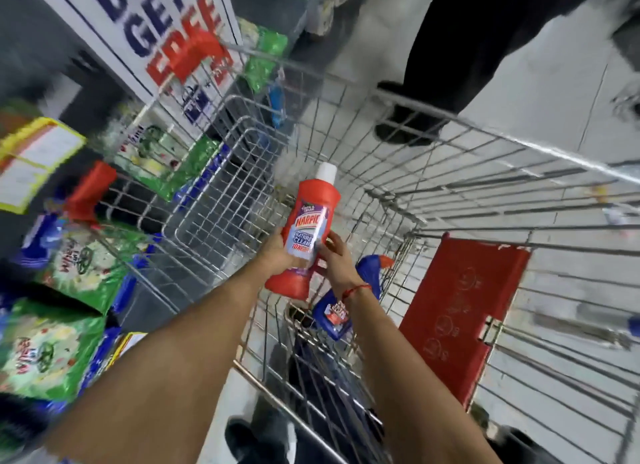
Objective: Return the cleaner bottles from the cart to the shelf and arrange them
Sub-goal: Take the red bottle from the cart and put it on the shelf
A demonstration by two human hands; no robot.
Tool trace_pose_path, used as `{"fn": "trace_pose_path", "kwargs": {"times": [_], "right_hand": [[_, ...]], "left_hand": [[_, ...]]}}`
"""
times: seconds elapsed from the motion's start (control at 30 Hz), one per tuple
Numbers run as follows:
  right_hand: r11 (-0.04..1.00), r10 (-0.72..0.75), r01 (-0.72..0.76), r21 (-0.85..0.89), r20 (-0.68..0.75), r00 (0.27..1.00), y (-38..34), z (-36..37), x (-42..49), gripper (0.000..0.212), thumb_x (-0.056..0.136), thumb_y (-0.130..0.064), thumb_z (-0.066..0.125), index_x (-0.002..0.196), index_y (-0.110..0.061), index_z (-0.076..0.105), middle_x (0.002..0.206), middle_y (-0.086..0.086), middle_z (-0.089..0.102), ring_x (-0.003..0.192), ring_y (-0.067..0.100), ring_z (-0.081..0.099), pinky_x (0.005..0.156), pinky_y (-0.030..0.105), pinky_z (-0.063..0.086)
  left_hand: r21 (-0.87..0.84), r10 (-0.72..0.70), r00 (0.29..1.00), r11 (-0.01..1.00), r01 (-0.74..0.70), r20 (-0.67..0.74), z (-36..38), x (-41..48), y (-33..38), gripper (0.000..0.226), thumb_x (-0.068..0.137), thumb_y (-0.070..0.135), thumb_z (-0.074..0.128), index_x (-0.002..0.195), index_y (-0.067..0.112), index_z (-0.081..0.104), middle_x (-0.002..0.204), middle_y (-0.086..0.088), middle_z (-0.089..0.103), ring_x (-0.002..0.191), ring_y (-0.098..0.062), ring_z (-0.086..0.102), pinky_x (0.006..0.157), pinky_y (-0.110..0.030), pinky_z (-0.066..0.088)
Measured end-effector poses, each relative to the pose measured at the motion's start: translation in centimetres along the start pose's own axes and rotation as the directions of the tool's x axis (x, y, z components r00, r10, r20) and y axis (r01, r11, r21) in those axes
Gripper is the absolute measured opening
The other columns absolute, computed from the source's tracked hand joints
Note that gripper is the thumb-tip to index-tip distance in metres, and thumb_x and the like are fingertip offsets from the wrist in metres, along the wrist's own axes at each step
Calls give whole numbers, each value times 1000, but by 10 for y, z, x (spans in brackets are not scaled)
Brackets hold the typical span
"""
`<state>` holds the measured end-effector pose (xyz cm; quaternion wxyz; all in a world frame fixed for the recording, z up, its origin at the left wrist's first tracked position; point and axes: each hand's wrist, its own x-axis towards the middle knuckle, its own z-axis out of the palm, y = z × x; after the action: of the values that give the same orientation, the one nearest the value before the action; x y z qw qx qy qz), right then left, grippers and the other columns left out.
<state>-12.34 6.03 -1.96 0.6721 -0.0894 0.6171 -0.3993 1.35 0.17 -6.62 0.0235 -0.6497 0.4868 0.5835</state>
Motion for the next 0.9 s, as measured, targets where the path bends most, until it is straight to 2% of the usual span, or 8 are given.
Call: {"fn": "trace_pose_path", "kwargs": {"times": [0.07,0.13,0.3,0.43,0.57,0.67,0.77,0.9], "right_hand": [[996,-88,89,-23,51,995,-21,11,-16,34,91,-15,48,124,-15,41,106,-2,59,96,20,59,79,36,53],[981,-172,181,-68,120,978,-45,28,-36,30,91,-16,48,121,-18,45,105,-5,61,90,12,63,71,28,55],[891,-373,432,-141,315,872,-93,102,-106,32,86,-13,55,117,-16,51,106,3,64,87,9,65,72,26,55],[810,-476,573,-125,429,767,-111,157,-148,38,81,-12,56,119,-13,51,111,13,62,97,19,61,89,37,51],[724,-477,680,-114,629,614,-102,243,-202,31,86,0,52,112,-17,54,105,-2,67,94,6,62,91,27,51],[667,-406,735,-122,768,496,-70,308,-243,28,86,-1,53,110,-16,55,99,-13,70,92,2,63,82,17,52],[634,-307,765,-110,873,380,-27,363,-285,29,86,-3,53,114,-8,52,109,5,62,98,9,59,88,22,51],[606,-170,792,-73,961,219,35,429,-338,36,85,-8,56,120,-6,49,116,7,58,104,17,55,93,29,47]], "left_hand": [[-62,95,993,993,-99,-66,-24,-58,44,87,51,18,89,124,9,43,113,-7,61,103,-24,59,92,-39,48],[-136,164,978,974,-182,-130,-47,-87,53,80,59,10,85,126,10,40,107,-2,54,102,-23,57,83,-29,43],[-319,375,882,831,-456,-285,-122,-175,43,116,23,62,84,119,15,41,117,-10,58,103,-27,61,92,-44,50],[-310,445,761,725,-616,-472,-161,-237,32,110,28,64,83,120,15,47,117,-13,63,98,-20,65,89,-37,55],[-324,391,637,617,-717,-665,-209,-314,-17,91,27,53,86,108,32,50,103,11,64,83,6,66,72,-11,53],[-303,281,542,591,-748,-792,-237,-372,-77,89,31,49,88,110,31,52,94,13,72,83,-2,69,71,-16,56],[-277,149,440,592,-757,-886,-251,-427,-141,75,37,35,84,106,38,54,90,11,74,83,-9,69,73,-22,57],[-223,-11,272,607,-763,-962,-257,-495,-218,69,38,37,83,101,40,57,90,14,73,83,-5,67,71,-16,55]]}}
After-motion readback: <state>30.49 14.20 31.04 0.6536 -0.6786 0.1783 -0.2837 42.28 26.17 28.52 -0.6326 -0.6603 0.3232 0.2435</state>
